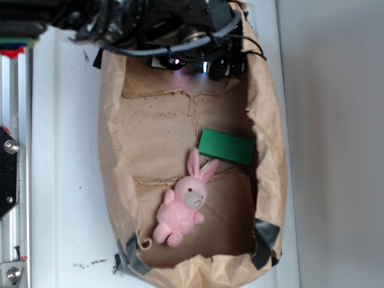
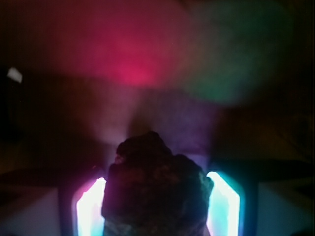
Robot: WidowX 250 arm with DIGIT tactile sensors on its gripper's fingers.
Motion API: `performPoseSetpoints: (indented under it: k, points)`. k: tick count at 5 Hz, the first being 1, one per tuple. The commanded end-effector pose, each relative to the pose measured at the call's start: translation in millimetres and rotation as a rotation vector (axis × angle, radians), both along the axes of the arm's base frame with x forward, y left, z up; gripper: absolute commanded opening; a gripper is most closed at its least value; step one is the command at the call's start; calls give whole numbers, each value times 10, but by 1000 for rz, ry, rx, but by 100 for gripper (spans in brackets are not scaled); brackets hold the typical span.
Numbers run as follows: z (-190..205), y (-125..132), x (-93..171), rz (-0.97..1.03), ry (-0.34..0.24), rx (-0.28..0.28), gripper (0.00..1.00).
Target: Grab the rock.
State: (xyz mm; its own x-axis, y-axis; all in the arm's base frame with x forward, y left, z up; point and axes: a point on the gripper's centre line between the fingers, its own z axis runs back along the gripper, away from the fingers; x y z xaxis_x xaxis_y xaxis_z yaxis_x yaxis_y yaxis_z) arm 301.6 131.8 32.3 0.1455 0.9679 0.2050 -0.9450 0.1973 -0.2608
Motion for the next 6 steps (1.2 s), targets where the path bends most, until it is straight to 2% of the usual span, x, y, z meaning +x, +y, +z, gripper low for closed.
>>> performPoseSetpoints:
  k: [1,2,3,4,6]
  points:
    - [595,9,-124,-301,-121,19,0]
    - [832,-93,-113,-404,-123,18,0]
    - [1059,-227,-113,-611,-74,64,0]
    - [1208,-345,-145,-801,17,120,0]
    - [1455,-596,-356,-1120,53,99,0]
